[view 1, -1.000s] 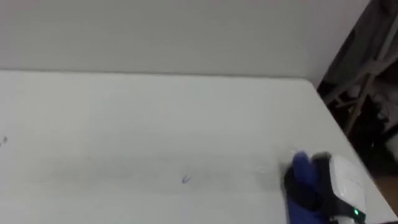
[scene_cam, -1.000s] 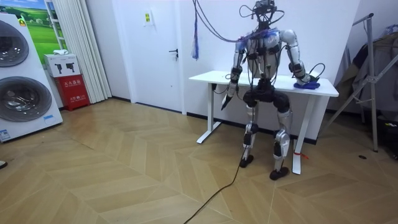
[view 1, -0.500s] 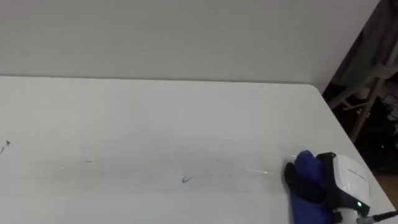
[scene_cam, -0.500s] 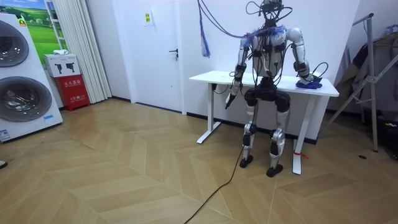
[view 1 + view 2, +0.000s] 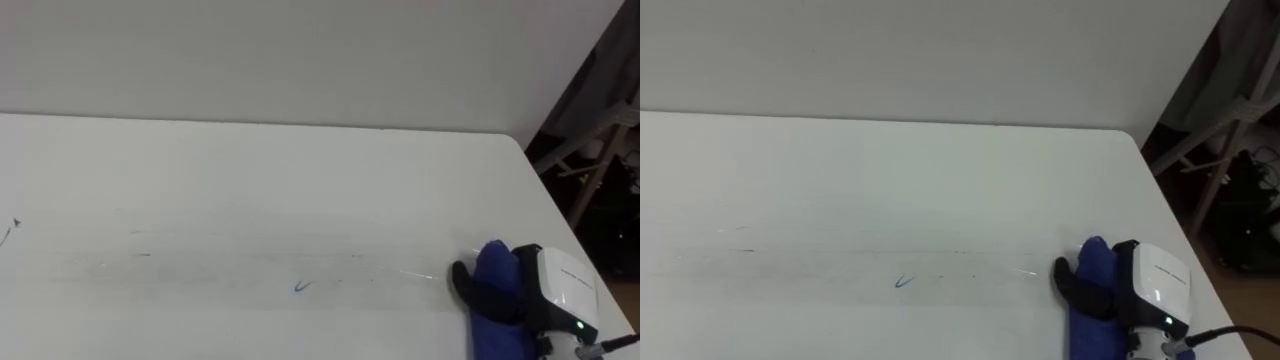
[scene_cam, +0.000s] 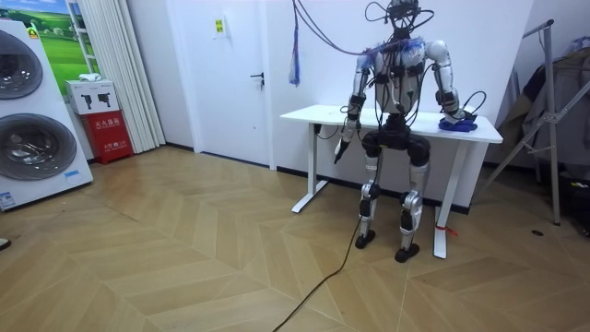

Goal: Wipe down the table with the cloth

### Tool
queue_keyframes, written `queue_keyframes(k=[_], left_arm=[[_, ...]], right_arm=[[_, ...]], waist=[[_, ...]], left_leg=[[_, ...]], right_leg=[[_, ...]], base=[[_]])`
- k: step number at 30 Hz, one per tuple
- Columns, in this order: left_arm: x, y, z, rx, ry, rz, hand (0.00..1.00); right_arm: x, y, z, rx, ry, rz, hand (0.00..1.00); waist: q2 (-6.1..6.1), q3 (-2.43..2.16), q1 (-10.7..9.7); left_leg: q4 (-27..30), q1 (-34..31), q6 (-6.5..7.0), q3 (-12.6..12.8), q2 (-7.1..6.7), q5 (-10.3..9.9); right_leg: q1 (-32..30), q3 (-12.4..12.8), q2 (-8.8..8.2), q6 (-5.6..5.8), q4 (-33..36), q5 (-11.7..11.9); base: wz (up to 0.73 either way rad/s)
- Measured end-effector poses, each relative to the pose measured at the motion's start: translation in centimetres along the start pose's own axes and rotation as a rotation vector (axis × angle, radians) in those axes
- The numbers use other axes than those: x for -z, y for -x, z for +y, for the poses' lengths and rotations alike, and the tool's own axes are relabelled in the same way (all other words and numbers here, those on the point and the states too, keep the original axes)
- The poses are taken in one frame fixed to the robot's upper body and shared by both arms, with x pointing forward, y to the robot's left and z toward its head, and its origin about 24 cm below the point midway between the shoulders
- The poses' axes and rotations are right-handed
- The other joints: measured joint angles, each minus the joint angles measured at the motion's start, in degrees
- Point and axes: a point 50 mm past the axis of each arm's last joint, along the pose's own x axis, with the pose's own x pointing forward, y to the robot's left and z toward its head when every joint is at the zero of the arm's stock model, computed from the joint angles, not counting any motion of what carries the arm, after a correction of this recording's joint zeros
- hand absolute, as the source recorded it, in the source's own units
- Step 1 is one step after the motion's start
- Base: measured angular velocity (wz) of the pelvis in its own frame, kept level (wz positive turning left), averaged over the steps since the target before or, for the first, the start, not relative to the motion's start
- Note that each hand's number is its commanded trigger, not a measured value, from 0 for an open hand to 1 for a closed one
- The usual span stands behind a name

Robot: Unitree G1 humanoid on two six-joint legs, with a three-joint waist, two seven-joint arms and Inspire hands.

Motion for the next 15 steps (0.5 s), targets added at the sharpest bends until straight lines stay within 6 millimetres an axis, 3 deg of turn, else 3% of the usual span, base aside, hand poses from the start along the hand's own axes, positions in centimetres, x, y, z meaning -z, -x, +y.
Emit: queue_keyframes(k=[5, 9, 13, 15], left_arm=[[0.0, -0.2, -0.2, 0.024, 0.015, 0.016, 0.0], [-0.6, -0.3, -0.4, 0.042, 0.019, 0.003, 0.0], [-0.5, -0.4, -0.3, 0.052, 0.017, 0.005, 0.0], [-0.4, -0.4, -0.1, 0.047, 0.022, 0.01, 0.0]], right_arm=[[-1.3, -0.6, -1.1, 0.035, -0.016, -0.057, 0.0], [-4.0, -1.8, -4.0, 0.167, -0.032, -0.181, 0.0], [-5.5, -2.5, -6.4, 0.274, -0.085, -0.255, 0.0], [-5.6, -3.1, -7.7, 0.326, -0.163, -0.242, 0.0]], waist=[[-0.13, 0.06, 0.1], [-0.35, 0.53, -0.2], [-0.43, 0.46, -0.3], [-0.92, 0.19, -0.5]], left_leg=[[-0.3, -0.4, -0.03, 0.4, 0.04, 0.2], [-0.6, -0.5, 0.09, 0.3, -0.02, 0.4], [-0.6, -0.5, 0.12, 0.1, -0.07, 0.4], [-0.6, -0.5, 0.13, 0.1, -0.09, 0.4]], right_leg=[[-0.9, 0.6, 0.04, 0.02, 0.2, 0.0], [-1.0, 0.7, 0.03, 0.0, 0.2, 0.1], [-0.9, 1.0, 0.03, 0.02, 0.1, 0.1], [-0.9, 0.9, 0.01, 0.03, 0.1, 0.1]], base=[[-0.04], [0.01], [0.02], [0.0]])
